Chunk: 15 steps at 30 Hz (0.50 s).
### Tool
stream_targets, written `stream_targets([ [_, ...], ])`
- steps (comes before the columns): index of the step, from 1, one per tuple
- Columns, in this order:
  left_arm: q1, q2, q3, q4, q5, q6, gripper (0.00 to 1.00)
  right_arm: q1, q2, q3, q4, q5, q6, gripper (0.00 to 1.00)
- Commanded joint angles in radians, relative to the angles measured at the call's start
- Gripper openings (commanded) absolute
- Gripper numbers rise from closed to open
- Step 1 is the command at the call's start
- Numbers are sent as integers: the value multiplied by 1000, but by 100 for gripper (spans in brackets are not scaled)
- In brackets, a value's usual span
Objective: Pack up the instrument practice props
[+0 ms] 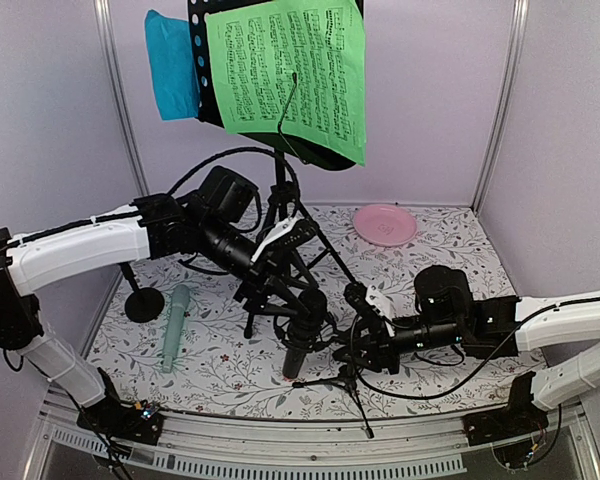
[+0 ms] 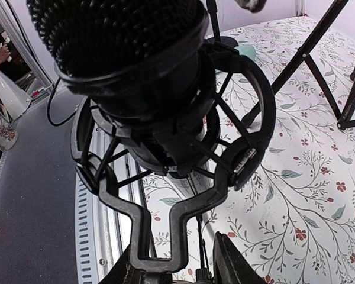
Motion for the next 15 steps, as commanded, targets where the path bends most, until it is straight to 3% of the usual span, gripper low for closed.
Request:
stream_targets([
  [1,-20,14,33,-37,89,26,68,7,12,24,-34,25,1,0],
  [8,-42,23,32,-35,86,11,49,12,2,30,-51,42,12,0],
  [12,-55,23,38,-37,73,11,33,16,-9,34,-66,63,9,0],
  [15,-65,27,55,-39,41,2,30,15,-15,34,-74,68,4,0],
])
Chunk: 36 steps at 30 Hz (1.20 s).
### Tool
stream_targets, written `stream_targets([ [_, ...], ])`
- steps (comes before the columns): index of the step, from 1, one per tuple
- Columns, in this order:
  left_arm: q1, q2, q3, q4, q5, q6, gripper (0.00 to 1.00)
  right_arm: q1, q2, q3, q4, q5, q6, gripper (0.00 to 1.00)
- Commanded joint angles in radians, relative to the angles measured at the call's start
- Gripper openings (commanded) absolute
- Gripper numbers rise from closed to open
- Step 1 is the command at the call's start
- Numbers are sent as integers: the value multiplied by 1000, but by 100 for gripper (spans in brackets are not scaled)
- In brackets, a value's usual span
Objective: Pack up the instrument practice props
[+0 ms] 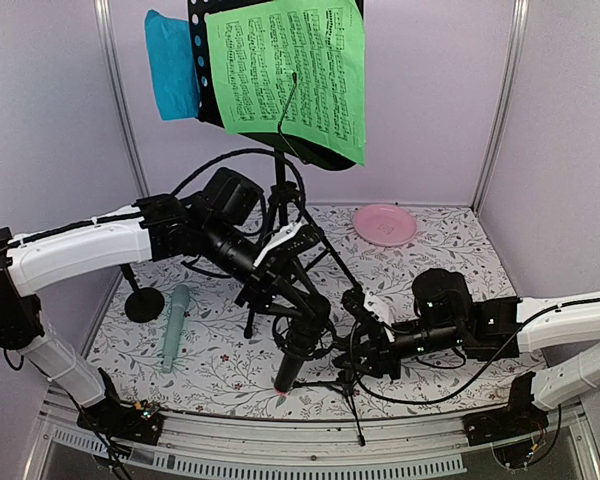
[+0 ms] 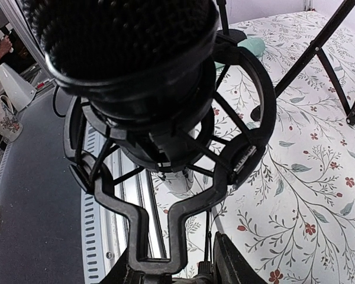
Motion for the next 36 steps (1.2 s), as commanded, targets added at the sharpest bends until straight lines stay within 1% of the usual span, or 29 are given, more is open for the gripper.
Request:
stream_targets([
  [1,-38,13,50,-22,-9,-25,29,0,-13,27,-36,56,0,0],
  [3,-38,15,81,-22,-26,-41,28,2,-13,29,-42,60,-2,0],
  [12,-38,-1,203,23,-51,-124,30,7,-3,28,-42,61,-6,0],
  [17,-39,-28,233,68,-65,-160,30,9,6,28,-39,56,-14,0],
  [24,-38,-60,235,81,-97,-175,29,11,-6,12,-27,60,-6,0],
  [28,-38,-73,276,107,-124,-196,27,11,-7,8,-29,64,-5,0],
  [36,-38,-125,370,210,-164,-290,26,11,-15,13,-47,71,-16,0],
])
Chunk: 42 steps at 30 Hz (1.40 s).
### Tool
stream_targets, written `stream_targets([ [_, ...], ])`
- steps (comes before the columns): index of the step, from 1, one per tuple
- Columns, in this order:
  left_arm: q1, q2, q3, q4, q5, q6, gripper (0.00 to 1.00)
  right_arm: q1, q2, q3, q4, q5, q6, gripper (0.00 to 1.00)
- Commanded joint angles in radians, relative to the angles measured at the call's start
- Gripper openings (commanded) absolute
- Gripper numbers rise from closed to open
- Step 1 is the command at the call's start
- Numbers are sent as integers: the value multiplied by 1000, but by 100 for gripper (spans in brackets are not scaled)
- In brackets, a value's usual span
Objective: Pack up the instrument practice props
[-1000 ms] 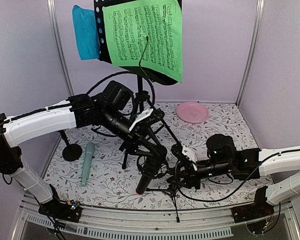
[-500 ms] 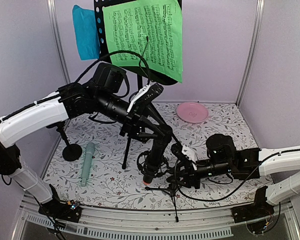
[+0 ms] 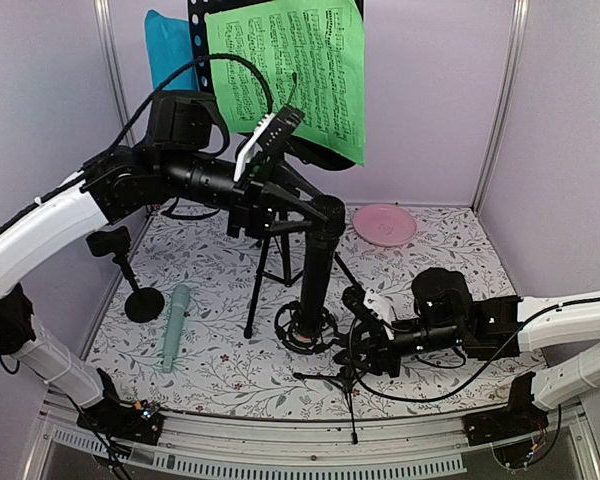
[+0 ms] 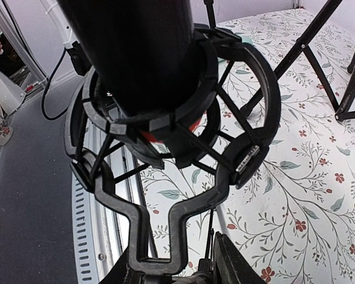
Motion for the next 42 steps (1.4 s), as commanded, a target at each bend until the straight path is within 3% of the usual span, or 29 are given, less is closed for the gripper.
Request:
stream_targets([
  [1,-16,-80,78,130,-40,-62,26,5,-12,2,-26,28,-11,0],
  [10,-13,-286,42,68,-314,-75,25,7,-40,-11,-40,54,-1,4],
  [14,-8,-393,-44,-12,-474,-70,23,7,-42,-13,-58,85,40,31],
  [18,-2,-494,-173,-64,-596,-108,21,6,-45,-12,-74,99,54,41],
  [20,1,-536,-239,-77,-644,-145,20,7,-49,-9,-83,99,56,40],
  [23,10,-575,-318,-100,-692,-204,20,6,-63,-13,-88,113,59,23],
  [27,37,-581,-391,-137,-721,-280,21,6,-80,-19,-90,226,54,11],
  [37,257,-518,-530,-157,-540,-396,20,7,-93,-29,-111,450,36,9],
  [42,355,-435,-550,-220,-437,-402,20,6,-101,-40,-132,513,61,16],
])
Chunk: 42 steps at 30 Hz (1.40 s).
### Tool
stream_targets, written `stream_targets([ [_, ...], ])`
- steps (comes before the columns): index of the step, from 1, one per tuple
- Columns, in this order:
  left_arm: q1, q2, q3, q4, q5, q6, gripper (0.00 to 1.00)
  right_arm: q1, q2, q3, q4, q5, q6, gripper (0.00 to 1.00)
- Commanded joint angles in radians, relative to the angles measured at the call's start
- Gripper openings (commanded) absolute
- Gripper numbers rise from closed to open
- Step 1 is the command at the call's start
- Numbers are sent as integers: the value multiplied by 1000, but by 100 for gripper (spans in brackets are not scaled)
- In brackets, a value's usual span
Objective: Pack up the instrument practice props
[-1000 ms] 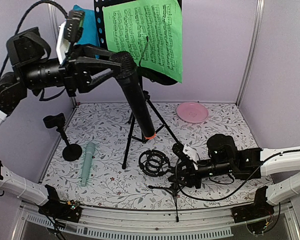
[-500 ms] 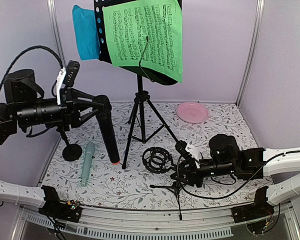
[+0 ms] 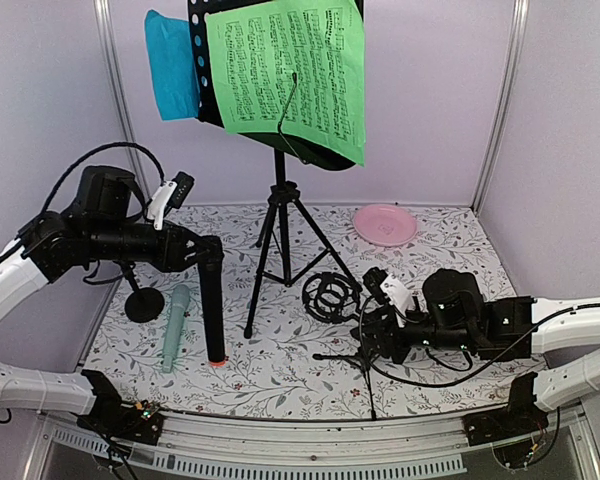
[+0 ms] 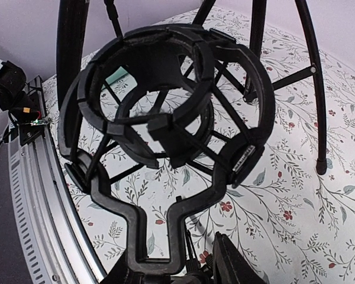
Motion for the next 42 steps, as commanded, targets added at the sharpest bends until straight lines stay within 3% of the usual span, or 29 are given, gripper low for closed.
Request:
stream_targets([
  [1,87,72,-5,-54,128,-26,19,-3,-24,-30,-41,152,-9,20],
  [5,149,144,-21,-82,153,-9,17,-3,-61,-37,-59,138,19,48],
  [12,247,306,-79,-56,164,11,11,-3,-119,-26,-115,87,42,73],
  [15,278,370,-83,-52,176,20,13,-4,-138,-4,-148,71,41,81],
  [25,341,517,-108,-60,167,10,13,-4,-202,144,-299,82,91,86],
  [28,352,538,-117,-48,166,-1,18,-4,-207,180,-328,99,111,87],
  [35,379,564,-154,-28,145,-24,32,-4,-192,254,-338,226,147,88],
  [42,388,541,-170,-10,147,-28,60,-3,-115,349,-347,300,190,89],
])
